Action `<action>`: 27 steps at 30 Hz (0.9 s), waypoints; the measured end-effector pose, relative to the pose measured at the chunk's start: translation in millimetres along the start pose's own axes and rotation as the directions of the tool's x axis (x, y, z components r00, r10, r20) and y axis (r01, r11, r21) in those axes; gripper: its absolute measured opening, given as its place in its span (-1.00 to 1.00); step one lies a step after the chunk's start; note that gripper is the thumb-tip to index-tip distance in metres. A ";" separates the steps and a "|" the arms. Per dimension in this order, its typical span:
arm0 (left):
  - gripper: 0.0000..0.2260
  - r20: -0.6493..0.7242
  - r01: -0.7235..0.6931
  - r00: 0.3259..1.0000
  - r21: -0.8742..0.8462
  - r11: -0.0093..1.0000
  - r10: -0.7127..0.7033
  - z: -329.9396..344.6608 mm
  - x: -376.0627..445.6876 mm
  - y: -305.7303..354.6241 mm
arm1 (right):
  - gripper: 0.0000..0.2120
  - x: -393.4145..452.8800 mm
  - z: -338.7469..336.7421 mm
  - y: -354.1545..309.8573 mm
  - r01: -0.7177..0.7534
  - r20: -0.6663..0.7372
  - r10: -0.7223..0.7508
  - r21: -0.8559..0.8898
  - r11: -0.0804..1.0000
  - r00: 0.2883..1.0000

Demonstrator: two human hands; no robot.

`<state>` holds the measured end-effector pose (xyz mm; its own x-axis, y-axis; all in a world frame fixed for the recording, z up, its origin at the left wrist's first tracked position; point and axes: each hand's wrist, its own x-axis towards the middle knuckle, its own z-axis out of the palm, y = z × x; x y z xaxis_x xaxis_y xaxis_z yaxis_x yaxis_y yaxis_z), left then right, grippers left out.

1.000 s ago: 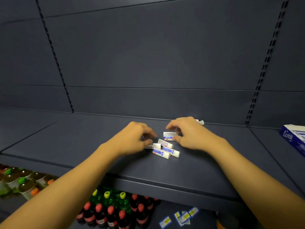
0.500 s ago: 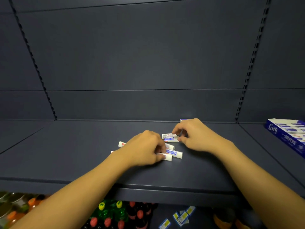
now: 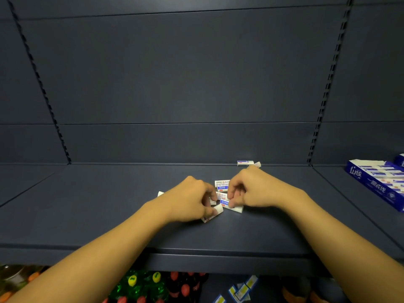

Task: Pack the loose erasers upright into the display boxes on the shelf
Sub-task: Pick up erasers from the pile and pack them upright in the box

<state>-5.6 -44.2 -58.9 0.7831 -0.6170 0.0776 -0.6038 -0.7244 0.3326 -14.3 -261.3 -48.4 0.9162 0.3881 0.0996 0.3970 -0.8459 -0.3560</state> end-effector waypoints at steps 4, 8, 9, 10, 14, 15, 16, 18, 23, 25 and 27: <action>-0.75 0.054 0.029 0.998 -0.058 0.998 -0.026 1.9 3.6 1.6 | -0.81 2.4 4.7 -3.5 -0.066 0.053 0.070 -0.071 0.995 0.996; -0.77 0.061 0.067 0.996 -0.105 0.992 -0.061 -0.2 10.0 -1.0 | -0.83 1.8 0.4 -6.3 -0.120 0.106 0.132 -0.116 0.986 0.986; -0.78 0.059 0.077 0.996 -0.127 0.989 -0.070 -1.4 10.8 -1.9 | -0.85 1.0 -1.1 -6.9 -0.131 0.121 0.146 -0.126 0.983 0.982; -0.78 0.057 0.090 0.995 -0.162 0.983 -0.082 -2.8 11.0 -3.0 | -0.88 0.5 -2.0 -6.7 -0.142 0.131 0.161 -0.138 0.980 0.978; -0.78 0.064 0.142 0.990 -0.371 0.918 -0.127 -8.6 13.2 -10.6 | -0.88 -3.0 -8.1 -7.3 -0.185 0.122 0.200 -0.118 0.976 0.972; -0.79 0.065 0.148 0.989 -0.436 0.887 -0.133 -9.7 14.6 -11.5 | -0.88 -4.1 -10.7 -6.6 -0.198 0.109 0.204 -0.062 0.978 0.973; -0.80 0.062 0.153 0.988 -0.496 0.855 -0.140 -11.2 16.3 -11.5 | -0.88 -4.8 -13.8 -4.8 -0.213 0.084 0.213 -0.001 0.977 0.974; -0.83 0.046 0.152 0.987 -0.588 0.795 -0.155 -14.6 20.9 -11.3 | -0.89 -5.5 -20.0 0.4 -0.242 0.028 0.240 0.119 0.963 0.970; -0.85 -0.011 0.095 0.988 -0.737 0.670 -0.152 -20.0 36.6 -8.3 | -0.95 -10.5 -30.1 11.6 -0.280 -0.063 0.329 0.389 0.878 0.942; -0.86 -0.026 0.083 0.987 -0.766 0.638 -0.159 -21.3 44.1 -5.1 | -0.96 -14.3 -33.2 15.4 -0.299 -0.103 0.383 0.456 0.838 0.918; -0.86 -0.014 0.080 0.987 -0.814 0.575 -0.157 -22.6 51.2 0.1 | -0.94 -18.6 -35.4 19.7 -0.296 -0.140 0.426 0.530 0.795 0.894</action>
<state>37.8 -69.0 -33.6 0.8704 -0.4910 0.0374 -0.1632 -0.2160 0.9627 -21.6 -298.1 -24.4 0.9956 -0.0652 0.0674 0.0156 -0.5938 -0.8045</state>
